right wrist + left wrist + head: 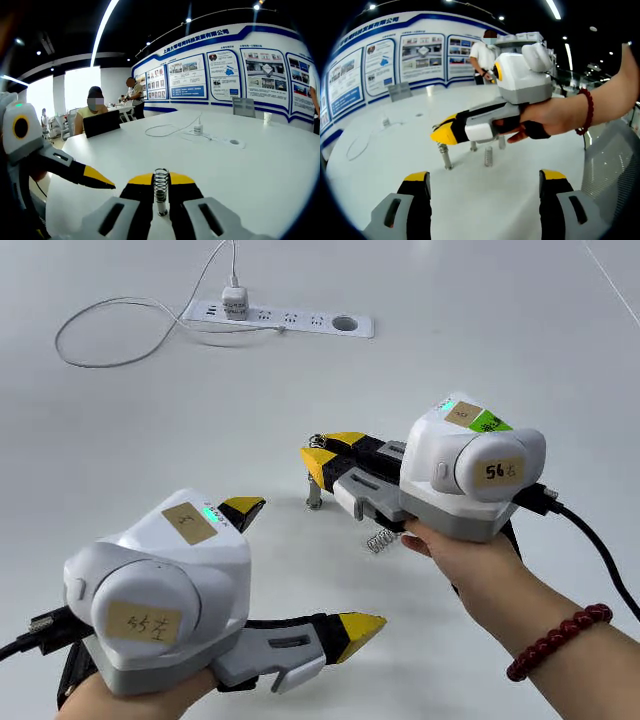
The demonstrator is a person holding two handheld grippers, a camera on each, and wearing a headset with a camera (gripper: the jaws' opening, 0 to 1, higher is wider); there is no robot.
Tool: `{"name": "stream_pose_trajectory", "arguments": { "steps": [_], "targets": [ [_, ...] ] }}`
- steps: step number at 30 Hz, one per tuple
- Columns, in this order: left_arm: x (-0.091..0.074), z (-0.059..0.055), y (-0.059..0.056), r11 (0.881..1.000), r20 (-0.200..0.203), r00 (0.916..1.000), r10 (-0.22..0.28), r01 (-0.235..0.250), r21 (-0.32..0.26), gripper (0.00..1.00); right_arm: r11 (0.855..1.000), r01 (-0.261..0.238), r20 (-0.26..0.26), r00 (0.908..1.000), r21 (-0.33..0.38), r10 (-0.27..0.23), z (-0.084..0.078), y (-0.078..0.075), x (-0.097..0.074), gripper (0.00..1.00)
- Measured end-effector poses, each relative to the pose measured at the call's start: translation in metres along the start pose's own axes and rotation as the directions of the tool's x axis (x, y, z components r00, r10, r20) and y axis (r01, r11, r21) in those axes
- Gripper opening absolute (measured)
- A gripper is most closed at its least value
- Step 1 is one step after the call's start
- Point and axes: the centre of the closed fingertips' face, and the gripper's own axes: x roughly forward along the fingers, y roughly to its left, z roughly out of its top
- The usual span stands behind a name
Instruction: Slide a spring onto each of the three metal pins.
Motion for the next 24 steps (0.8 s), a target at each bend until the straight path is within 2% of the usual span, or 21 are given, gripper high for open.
{"name": "stream_pose_trajectory", "arguments": {
  "steps": [11,24],
  "targets": [
    [0.000,0.000,0.001,1.000,-0.002,1.0000,0.004,-0.004,0.003,0.90,1.000,0.008,-0.006,0.9999,-0.021,-0.009,-0.001,0.002,-0.002,0.11],
    [-0.001,-0.001,0.001,1.000,-0.012,0.9999,0.007,-0.007,0.009,0.89,0.999,0.015,-0.058,0.9982,-0.048,-0.017,-0.013,0.002,-0.003,0.11]
  ]
}}
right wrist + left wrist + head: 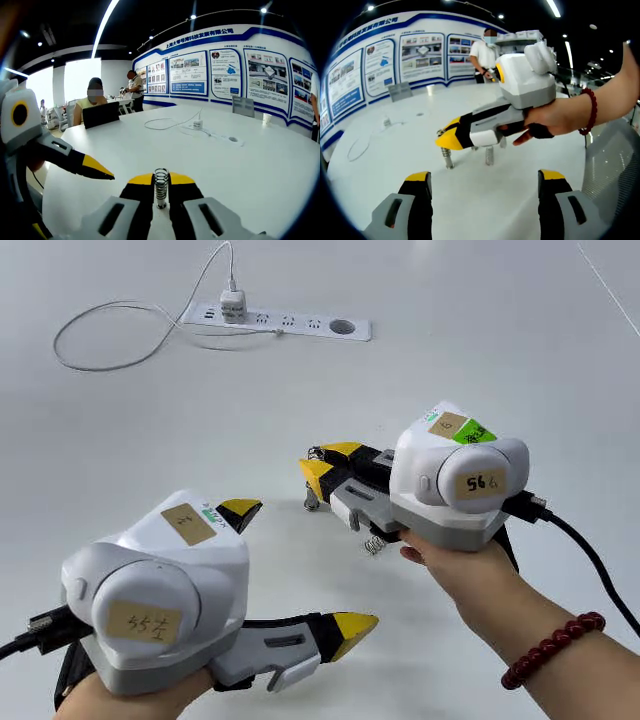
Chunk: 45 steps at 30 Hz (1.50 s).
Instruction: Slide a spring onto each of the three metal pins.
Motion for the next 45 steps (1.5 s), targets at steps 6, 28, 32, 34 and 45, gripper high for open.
{"name": "stream_pose_trajectory", "arguments": {
  "steps": [6,28,32,34,45],
  "targets": [
    [-0.001,-0.001,0.002,1.000,-0.006,0.9999,0.009,-0.009,0.006,0.88,1.000,-0.002,-0.026,0.9997,0.013,0.003,-0.008,-0.001,0.003,0.11],
    [-0.001,-0.003,0.004,1.000,-0.013,0.9999,0.010,-0.010,0.001,0.86,1.000,-0.011,-0.095,0.9954,0.003,0.011,-0.030,0.000,0.008,0.11],
    [-0.001,-0.002,0.004,1.000,-0.010,0.9999,0.009,-0.009,-0.006,0.86,1.000,-0.012,-0.096,0.9953,0.003,0.012,-0.030,0.000,0.009,0.11],
    [-0.002,-0.003,0.004,1.000,-0.011,0.9999,0.010,-0.010,-0.003,0.85,1.000,-0.010,-0.096,0.9953,0.006,0.011,-0.031,0.000,0.009,0.11],
    [-0.002,-0.002,0.004,1.000,-0.017,0.9998,0.014,-0.014,0.010,0.85,0.999,-0.012,-0.087,0.9961,0.042,0.015,-0.023,0.002,0.007,0.18]
  ]
}}
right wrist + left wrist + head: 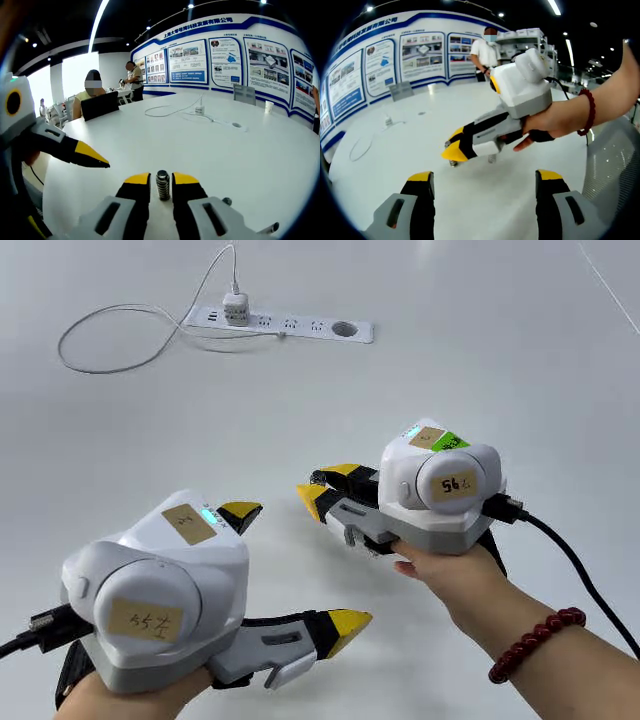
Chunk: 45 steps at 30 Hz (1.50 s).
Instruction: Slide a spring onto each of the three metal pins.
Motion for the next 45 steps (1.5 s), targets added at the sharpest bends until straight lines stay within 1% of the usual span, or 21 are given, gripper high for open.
{"name": "stream_pose_trajectory", "arguments": {
  "steps": [5,7,11,15,18,22,26,28,31,35,37,39,42,45],
  "targets": [
    [0.000,0.001,0.000,1.000,-0.001,1.0000,0.003,-0.003,0.000,0.84,1.000,0.000,0.004,1.0000,0.013,0.000,0.008,0.001,-0.006,0.22],
    [0.000,0.001,0.000,1.000,0.000,1.0000,0.005,-0.005,-0.002,0.84,1.000,0.000,0.015,0.9999,0.014,0.000,0.012,0.001,-0.010,0.23],
    [0.000,0.002,0.000,1.000,-0.002,1.0000,0.006,-0.006,-0.015,0.83,0.999,0.010,0.024,0.9997,0.035,-0.011,0.020,-0.001,-0.018,0.27],
    [-0.001,0.003,0.001,1.000,-0.004,0.9999,0.012,-0.012,-0.015,0.83,0.998,0.017,0.026,0.9995,0.052,-0.019,0.025,-0.005,-0.026,0.30],
    [-0.002,0.004,0.002,1.000,-0.006,0.9999,0.014,-0.014,-0.011,0.82,0.999,0.024,0.023,0.9994,0.041,-0.025,0.026,-0.006,-0.031,0.32],
    [-0.002,0.005,0.001,1.000,-0.007,0.9999,0.013,-0.013,-0.009,0.82,0.998,0.028,0.016,0.9994,0.050,-0.029,0.026,-0.008,-0.037,0.37],
    [-0.002,0.005,-0.001,1.000,-0.010,0.9998,0.015,-0.016,-0.006,0.81,0.998,0.038,-0.002,0.9993,0.048,-0.038,0.023,-0.010,-0.045,0.40],
    [-0.002,0.005,-0.001,1.000,-0.012,0.9998,0.016,-0.016,-0.006,0.80,0.997,0.042,-0.001,0.9991,0.058,-0.042,0.023,-0.012,-0.049,0.42],
    [-0.002,0.005,-0.001,1.000,-0.012,0.9998,0.019,-0.019,0.000,0.79,0.997,0.050,-0.005,0.9987,0.051,-0.050,0.024,-0.013,-0.054,0.44],
    [-0.001,0.006,-0.003,1.000,-0.016,0.9998,0.013,-0.013,0.018,0.74,0.997,0.056,-0.005,0.9985,0.058,-0.055,0.025,-0.016,-0.062,0.47],
    [0.000,0.007,-0.005,1.000,-0.014,0.9998,0.010,-0.010,0.028,0.74,0.996,0.059,-0.005,0.9982,0.062,-0.059,0.026,-0.017,-0.064,0.48],
    [0.001,0.008,-0.006,0.999,-0.014,0.9999,0.009,-0.008,0.035,0.72,0.996,0.065,-0.012,0.9979,0.066,-0.064,0.025,-0.019,-0.068,0.49],
    [0.003,0.011,-0.008,0.999,-0.010,0.9999,0.005,-0.004,0.046,0.71,0.995,0.069,-0.010,0.9976,0.077,-0.068,0.024,-0.022,-0.074,0.50],
    [0.006,0.011,-0.009,0.999,-0.018,0.9998,0.000,0.001,0.055,0.69,0.994,0.080,-0.012,0.9968,0.076,-0.080,0.020,-0.027,-0.080,0.51]
  ]
}}
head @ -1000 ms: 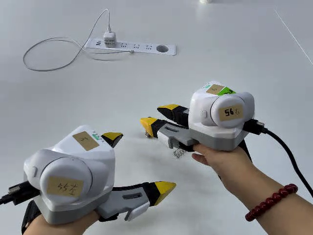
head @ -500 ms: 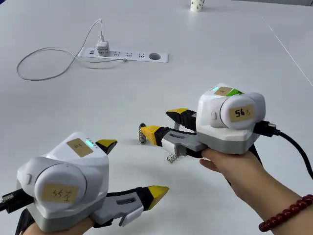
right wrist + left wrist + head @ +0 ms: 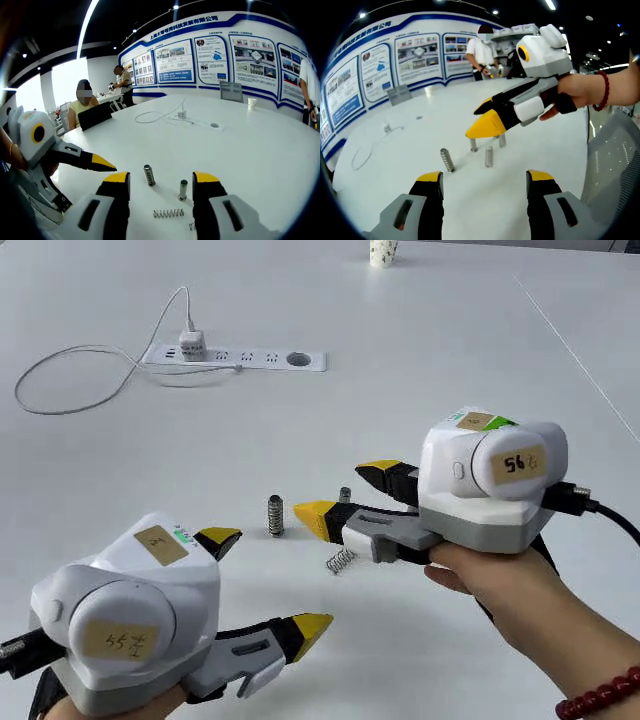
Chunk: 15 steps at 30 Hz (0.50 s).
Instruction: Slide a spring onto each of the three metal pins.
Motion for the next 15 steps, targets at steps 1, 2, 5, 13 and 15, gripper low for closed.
{"name": "stream_pose_trajectory", "arguments": {
  "steps": [1,2,5,13,15],
  "targets": [
    [0.001,0.000,0.000,1.000,-0.001,1.0000,-0.001,0.001,0.000,0.68,1.000,0.003,0.002,1.0000,0.000,-0.003,-0.001,-0.001,-0.001,0.52],
    [0.001,0.000,0.000,1.000,-0.002,1.0000,-0.002,0.002,0.001,0.67,1.000,0.010,-0.001,1.0000,-0.003,-0.010,-0.002,-0.003,-0.003,0.52],
    [0.004,0.000,-0.001,1.000,-0.012,0.9999,-0.005,0.005,0.004,0.64,1.000,0.023,0.001,0.9997,0.005,-0.023,-0.005,-0.009,-0.010,0.52],
    [0.012,-0.002,0.000,1.000,-0.033,0.9994,-0.013,0.013,0.004,0.57,0.999,0.042,0.016,0.9990,0.013,-0.043,-0.005,-0.018,-0.022,0.52],
    [0.014,-0.002,0.000,1.000,-0.036,0.9992,-0.014,0.014,0.000,0.56,0.999,0.043,0.019,0.9989,0.008,-0.044,-0.006,-0.019,-0.025,0.53]
  ]
}}
